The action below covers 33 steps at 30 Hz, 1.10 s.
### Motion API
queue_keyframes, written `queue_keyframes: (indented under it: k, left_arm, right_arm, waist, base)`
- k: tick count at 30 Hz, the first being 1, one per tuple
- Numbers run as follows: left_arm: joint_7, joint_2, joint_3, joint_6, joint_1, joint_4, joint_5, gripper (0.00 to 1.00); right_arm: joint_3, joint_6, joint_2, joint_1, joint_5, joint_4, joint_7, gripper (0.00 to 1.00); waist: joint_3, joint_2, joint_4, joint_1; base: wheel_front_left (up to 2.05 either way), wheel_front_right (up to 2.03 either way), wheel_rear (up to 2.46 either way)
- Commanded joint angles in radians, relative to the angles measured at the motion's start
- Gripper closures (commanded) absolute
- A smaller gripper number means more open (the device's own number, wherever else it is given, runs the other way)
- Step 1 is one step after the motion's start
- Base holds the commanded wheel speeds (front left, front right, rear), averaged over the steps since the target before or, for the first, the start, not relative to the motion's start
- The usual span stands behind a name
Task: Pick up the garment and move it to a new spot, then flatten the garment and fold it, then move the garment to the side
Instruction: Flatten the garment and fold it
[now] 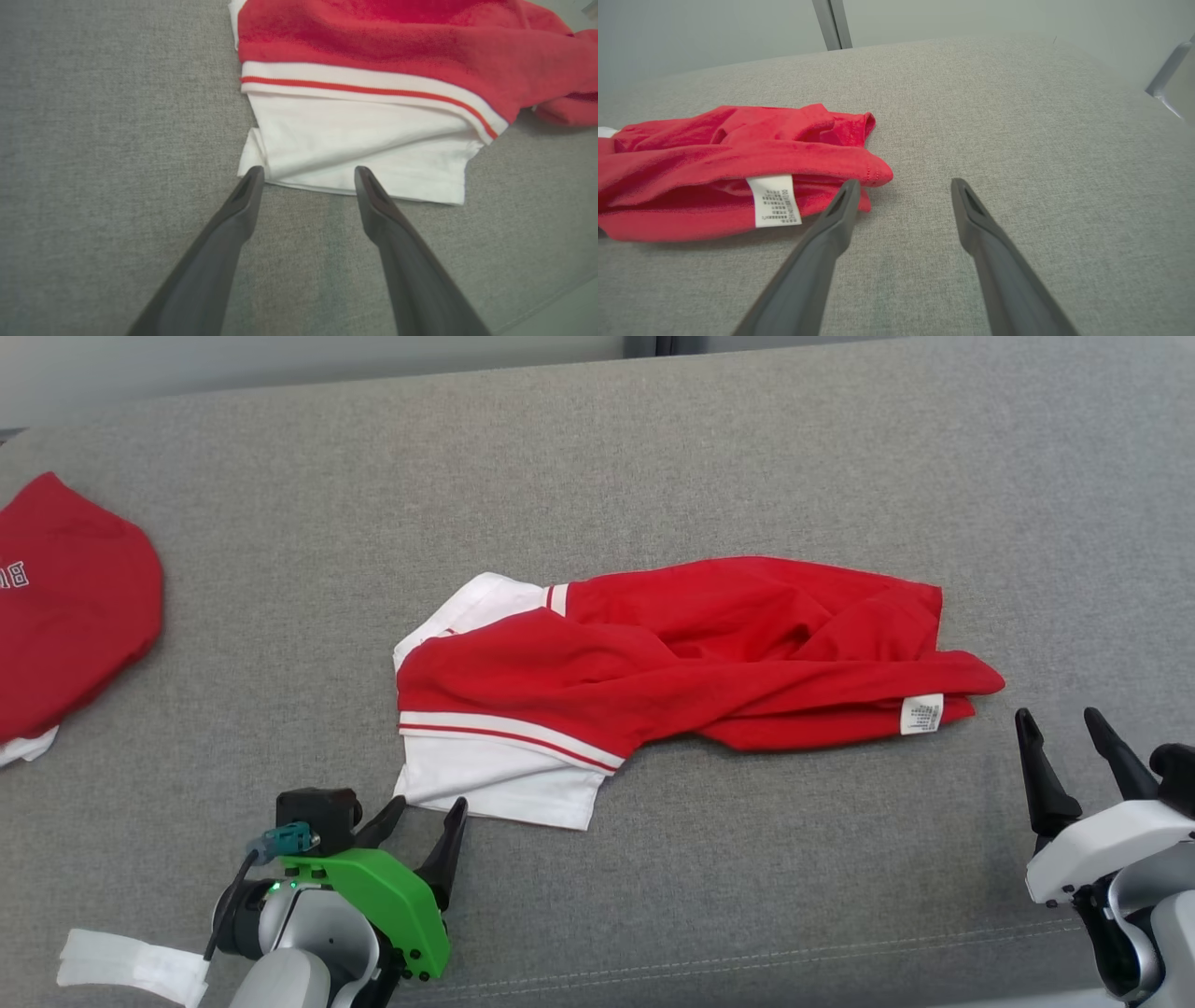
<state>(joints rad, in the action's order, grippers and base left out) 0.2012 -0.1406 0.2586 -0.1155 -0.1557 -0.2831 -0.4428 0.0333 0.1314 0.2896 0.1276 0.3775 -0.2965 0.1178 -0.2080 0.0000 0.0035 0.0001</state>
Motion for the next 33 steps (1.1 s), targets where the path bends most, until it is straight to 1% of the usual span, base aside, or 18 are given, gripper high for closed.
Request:
queue_keyframes:
  k: [1,13,18,19,20,21,22,28,33]
  left_arm:
    - [-0.004,-0.005,0.000,-0.005,-0.025,-0.008,-0.009,0.00]
    - [-0.024,-0.011,0.015,-0.006,-0.065,-0.017,-0.013,0.00]
    - [-0.022,-0.012,0.021,-0.003,-0.069,-0.009,-0.013,0.00]
    - [-0.015,-0.012,0.023,-0.004,-0.070,-0.009,-0.016,0.10]
    - [-0.013,-0.014,0.026,-0.004,-0.073,-0.008,-0.017,0.43]
    - [-0.011,-0.013,0.028,-0.005,-0.075,-0.005,-0.021,0.67]
    - [-0.012,-0.013,0.030,-0.006,-0.078,-0.001,-0.020,1.00]
    - [-0.029,-0.024,0.029,0.002,-0.076,0.052,-0.014,1.00]
    - [-0.033,-0.038,0.022,0.021,-0.054,0.115,-0.006,1.00]
  right_arm:
    - [-0.016,-0.001,0.014,0.032,0.017,-0.017,0.013,0.00]
    - [-0.082,-0.001,0.058,0.139,0.085,-0.111,0.047,0.00]
    - [-0.136,-0.001,0.069,0.181,0.132,-0.149,0.053,0.00]
    - [-0.150,-0.001,0.075,0.189,0.135,-0.156,0.053,0.00]
    - [-0.166,-0.001,0.078,0.196,0.145,-0.158,0.055,0.59]
    - [-0.178,-0.001,0.078,0.202,0.161,-0.165,0.051,1.00]
    - [-0.186,-0.001,0.084,0.208,0.169,-0.169,0.056,1.00]
    - [-0.202,-0.001,0.105,0.209,0.223,-0.161,0.102,1.00]
    - [-0.177,-0.001,0.123,0.181,0.237,-0.124,0.131,1.00]
  waist:
    - [-0.036,0.0000,0.002,-0.0001]
    - [-0.082,0.0000,0.008,-0.0001]
    - [-0.099,0.0000,0.013,-0.0001]
    - [-0.103,0.0000,0.014,-0.0001]
    - [-0.107,0.0000,0.015,-0.0001]
    - [-0.111,0.0000,0.016,-0.0001]
    - [-0.115,0.0000,0.017,-0.0001]
    - [-0.121,0.0000,0.022,-0.0001]
    - [-0.111,0.0000,0.021,-0.0001]
  base:
    - [0.00,0.00,0.00]
    - [0.00,0.00,0.00]
    - [0.00,0.00,0.00]
    - [0.00,0.00,0.00]
    - [0.00,0.00,0.00]
    - [0.00,0.00,0.00]
    - [0.00,0.00,0.00]
    - [0.00,0.00,0.00]
    - [0.00,0.00,0.00]
